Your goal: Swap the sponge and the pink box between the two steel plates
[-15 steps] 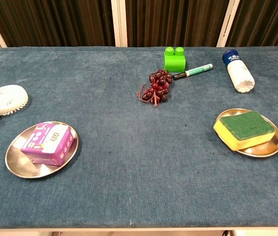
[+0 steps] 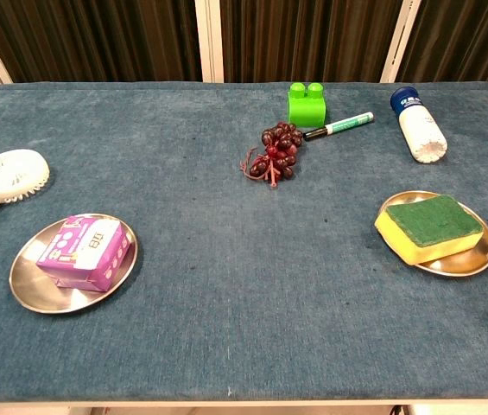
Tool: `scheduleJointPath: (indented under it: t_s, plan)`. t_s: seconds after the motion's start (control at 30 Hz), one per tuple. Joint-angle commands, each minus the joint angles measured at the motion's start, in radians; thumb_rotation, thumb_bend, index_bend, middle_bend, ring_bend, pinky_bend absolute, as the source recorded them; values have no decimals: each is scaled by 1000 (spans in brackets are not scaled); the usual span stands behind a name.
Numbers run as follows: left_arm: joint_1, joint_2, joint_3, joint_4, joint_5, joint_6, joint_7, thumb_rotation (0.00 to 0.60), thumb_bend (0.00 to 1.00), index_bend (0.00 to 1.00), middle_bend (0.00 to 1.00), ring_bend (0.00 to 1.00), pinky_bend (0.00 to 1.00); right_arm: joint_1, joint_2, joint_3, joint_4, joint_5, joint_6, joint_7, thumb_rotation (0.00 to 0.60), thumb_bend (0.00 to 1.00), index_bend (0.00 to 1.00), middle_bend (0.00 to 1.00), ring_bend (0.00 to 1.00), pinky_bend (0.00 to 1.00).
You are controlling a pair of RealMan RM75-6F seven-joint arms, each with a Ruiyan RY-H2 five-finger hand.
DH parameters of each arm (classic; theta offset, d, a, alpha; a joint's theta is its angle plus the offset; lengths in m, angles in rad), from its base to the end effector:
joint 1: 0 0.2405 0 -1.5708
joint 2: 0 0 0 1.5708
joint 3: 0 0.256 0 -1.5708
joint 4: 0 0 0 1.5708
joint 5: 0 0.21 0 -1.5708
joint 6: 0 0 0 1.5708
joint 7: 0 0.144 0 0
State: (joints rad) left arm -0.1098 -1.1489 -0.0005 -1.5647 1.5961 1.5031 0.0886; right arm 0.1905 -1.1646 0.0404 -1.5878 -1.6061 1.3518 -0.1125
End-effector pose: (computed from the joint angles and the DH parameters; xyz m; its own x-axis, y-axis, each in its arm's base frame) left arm -0.3037 0.1781 0.1440 0.4986 0.0101 0.8668 0.8605 -0.1262 -0.4936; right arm -0.2856 -0.2079 0.1219 0.5059 -0.0780 0.8591 -0.8491 -0.2204 0.4800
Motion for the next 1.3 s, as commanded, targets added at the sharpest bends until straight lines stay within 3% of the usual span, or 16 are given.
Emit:
scheduleJointPath:
  t_s: [0.03,0.2,0.43,0.67,0.8,0.97,1.17,1.3]
  plan:
    - [1,-2,0,0,1,2,4,600,106,23,0,0,0,103,-10,17,-11,-14,-135,-53,600,274,0,0,0,0]
    - [3,-2,-1,-2,-4,1,8,600,106,23,0,0,0,207,-47,16,-24,10,-309,-136,600,274,0,0,0,0]
    - [3,2,-1,-1,-8,-2,-1,600,106,23,0,0,0,266,-129,9,29,51,-398,-187,600,274,22,41,0,0]
    - [5,6,2,-1,-1,4,-11,600,106,23,0,0,0,289,-185,6,101,81,-416,-163,600,274,221,194,67,107]
    - [6,7,1,0,0,7,-16,600,106,24,0,0,0,300,-201,4,122,86,-416,-148,600,274,392,304,216,288]
    - [8,9,1,-1,1,11,-19,600,107,23,0,0,0,309,-212,-1,140,93,-414,-143,600,274,424,332,245,346]
    - [8,10,1,0,1,11,-22,600,106,23,0,0,0,301,-233,0,166,70,-346,-131,600,291,642,495,440,541]
    - [8,11,1,-1,2,9,-23,600,107,23,0,0,0,303,-239,3,170,52,-311,-102,600,315,689,533,483,573]
